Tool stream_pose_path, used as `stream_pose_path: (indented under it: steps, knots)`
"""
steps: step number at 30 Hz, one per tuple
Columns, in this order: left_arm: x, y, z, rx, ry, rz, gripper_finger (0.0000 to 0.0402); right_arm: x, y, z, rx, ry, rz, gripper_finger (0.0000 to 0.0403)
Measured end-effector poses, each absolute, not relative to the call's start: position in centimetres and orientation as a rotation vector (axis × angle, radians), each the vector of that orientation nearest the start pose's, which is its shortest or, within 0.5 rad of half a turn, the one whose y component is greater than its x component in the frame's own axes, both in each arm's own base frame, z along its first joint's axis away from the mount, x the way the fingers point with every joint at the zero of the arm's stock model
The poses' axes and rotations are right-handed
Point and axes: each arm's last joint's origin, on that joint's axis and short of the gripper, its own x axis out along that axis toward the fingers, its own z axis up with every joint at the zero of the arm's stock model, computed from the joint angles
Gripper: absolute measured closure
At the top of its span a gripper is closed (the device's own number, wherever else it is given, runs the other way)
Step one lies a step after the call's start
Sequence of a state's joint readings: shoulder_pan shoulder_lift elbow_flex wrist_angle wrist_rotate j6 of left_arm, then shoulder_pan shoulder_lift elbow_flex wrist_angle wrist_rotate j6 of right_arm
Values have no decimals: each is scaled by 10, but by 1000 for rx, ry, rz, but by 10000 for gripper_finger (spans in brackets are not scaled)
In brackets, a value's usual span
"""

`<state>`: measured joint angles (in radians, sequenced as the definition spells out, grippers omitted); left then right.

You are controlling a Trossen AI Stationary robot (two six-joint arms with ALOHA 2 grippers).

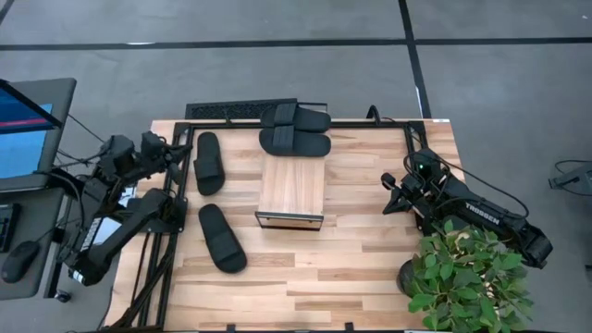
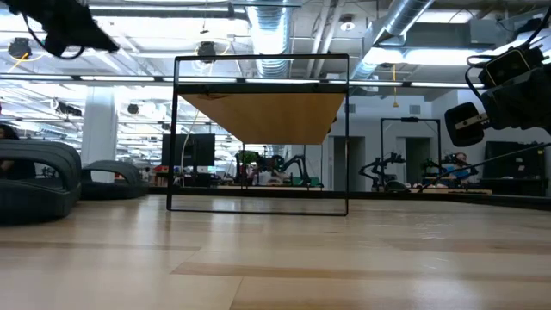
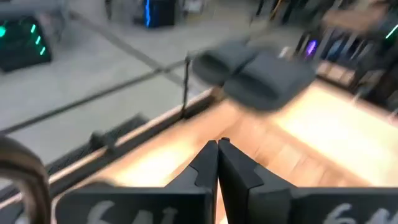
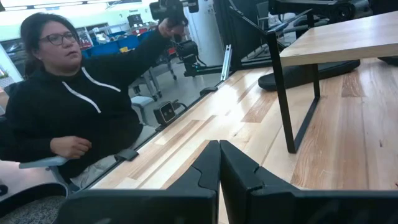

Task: Pick and place slides into the shelf
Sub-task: Put the black slide on the shelf

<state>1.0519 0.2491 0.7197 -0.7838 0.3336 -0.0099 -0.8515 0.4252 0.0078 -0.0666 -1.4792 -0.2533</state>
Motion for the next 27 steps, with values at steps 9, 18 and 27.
stream_pose_path:
  steps: [9,18,27]
  knots:
    - [42,55,296,-171,508,711,363,81,-49,135,207,114,630,403]
    - [63,75,284,-205,709,608,314,81,-49,135,208,114,630,403]
    - [84,100,289,-92,1284,591,312,81,-49,135,208,114,631,403]
